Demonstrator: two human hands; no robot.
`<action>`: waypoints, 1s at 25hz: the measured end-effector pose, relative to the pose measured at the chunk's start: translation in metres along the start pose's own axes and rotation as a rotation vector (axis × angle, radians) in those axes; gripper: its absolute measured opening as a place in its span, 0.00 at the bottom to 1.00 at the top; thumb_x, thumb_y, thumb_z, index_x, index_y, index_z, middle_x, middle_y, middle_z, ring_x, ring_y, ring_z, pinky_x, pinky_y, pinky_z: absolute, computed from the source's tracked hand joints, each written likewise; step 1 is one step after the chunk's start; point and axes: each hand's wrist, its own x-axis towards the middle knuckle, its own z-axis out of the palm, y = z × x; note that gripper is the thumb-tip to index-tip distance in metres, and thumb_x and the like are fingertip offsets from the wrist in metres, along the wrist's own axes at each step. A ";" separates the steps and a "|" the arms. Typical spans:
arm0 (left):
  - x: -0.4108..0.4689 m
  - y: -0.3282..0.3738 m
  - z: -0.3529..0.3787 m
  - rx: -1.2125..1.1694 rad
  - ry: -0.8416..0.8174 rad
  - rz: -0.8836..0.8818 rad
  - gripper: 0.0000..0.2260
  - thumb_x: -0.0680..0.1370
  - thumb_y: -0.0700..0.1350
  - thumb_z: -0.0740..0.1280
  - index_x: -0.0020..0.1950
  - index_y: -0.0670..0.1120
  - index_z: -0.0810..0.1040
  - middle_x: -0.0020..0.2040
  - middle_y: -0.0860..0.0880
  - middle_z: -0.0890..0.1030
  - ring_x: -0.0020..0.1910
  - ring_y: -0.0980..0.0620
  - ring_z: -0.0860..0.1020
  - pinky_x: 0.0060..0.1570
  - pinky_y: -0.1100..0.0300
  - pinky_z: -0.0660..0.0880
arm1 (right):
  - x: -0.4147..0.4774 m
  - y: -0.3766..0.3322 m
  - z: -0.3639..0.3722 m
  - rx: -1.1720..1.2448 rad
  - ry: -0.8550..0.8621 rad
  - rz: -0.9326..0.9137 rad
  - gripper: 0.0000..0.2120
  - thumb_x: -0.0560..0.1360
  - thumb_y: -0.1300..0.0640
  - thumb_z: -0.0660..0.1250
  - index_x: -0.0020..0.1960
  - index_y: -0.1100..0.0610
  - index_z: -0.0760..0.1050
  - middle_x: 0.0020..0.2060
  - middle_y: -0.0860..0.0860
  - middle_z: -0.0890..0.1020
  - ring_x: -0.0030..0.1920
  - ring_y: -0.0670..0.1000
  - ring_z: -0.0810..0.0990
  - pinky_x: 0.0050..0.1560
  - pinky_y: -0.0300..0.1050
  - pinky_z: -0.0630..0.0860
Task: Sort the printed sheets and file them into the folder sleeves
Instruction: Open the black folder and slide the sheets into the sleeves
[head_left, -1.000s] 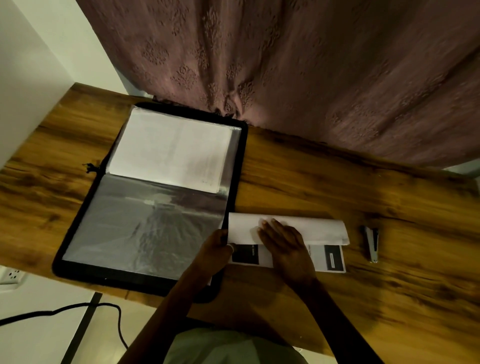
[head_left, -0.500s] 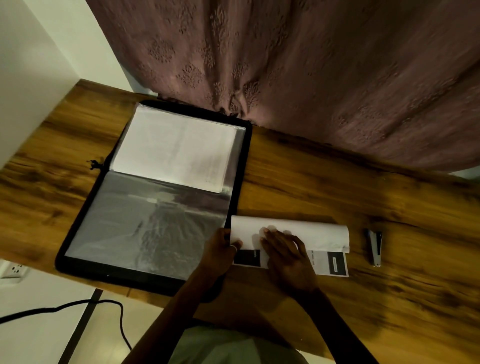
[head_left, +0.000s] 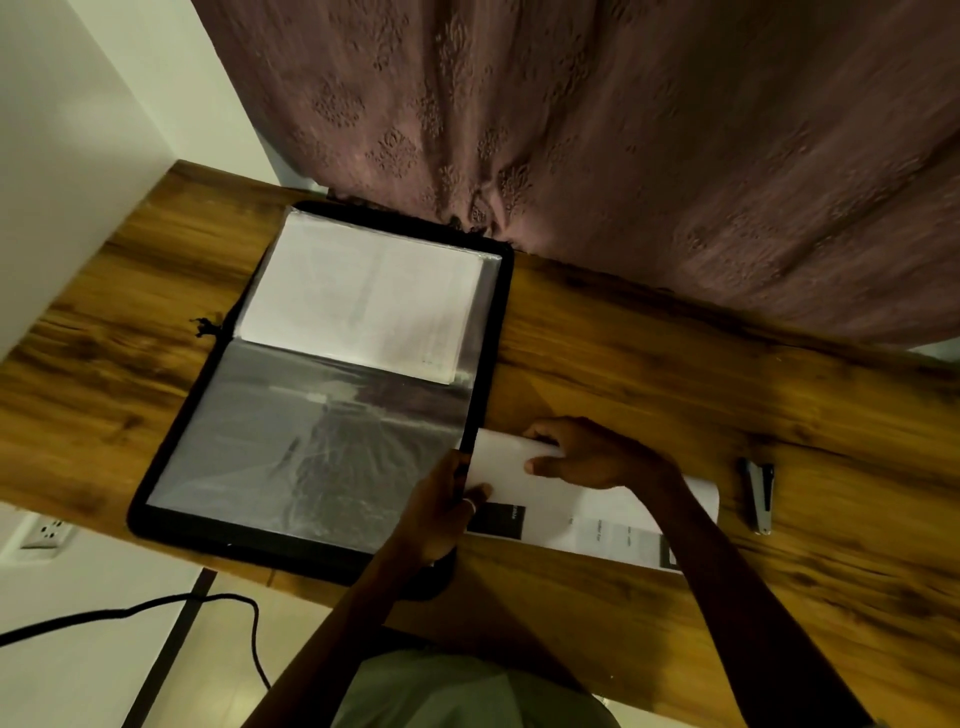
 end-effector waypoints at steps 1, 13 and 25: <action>-0.004 0.004 -0.001 0.037 0.048 0.006 0.08 0.82 0.47 0.65 0.60 0.49 0.75 0.50 0.55 0.82 0.48 0.59 0.81 0.42 0.68 0.78 | 0.000 0.001 -0.001 0.015 0.004 -0.006 0.14 0.79 0.49 0.67 0.62 0.53 0.74 0.49 0.47 0.79 0.45 0.44 0.77 0.50 0.43 0.76; -0.035 -0.023 -0.014 0.849 0.329 0.163 0.17 0.78 0.55 0.67 0.62 0.48 0.72 0.60 0.47 0.74 0.53 0.49 0.74 0.38 0.60 0.68 | -0.003 0.020 0.017 0.099 0.157 0.086 0.18 0.78 0.50 0.67 0.65 0.54 0.73 0.62 0.52 0.78 0.62 0.53 0.77 0.64 0.52 0.75; -0.036 0.008 -0.013 1.028 0.277 0.059 0.15 0.83 0.54 0.58 0.66 0.48 0.69 0.61 0.49 0.76 0.56 0.51 0.77 0.48 0.59 0.71 | -0.008 0.017 0.021 0.102 0.205 0.100 0.23 0.78 0.47 0.67 0.69 0.55 0.71 0.66 0.53 0.76 0.65 0.54 0.75 0.66 0.55 0.74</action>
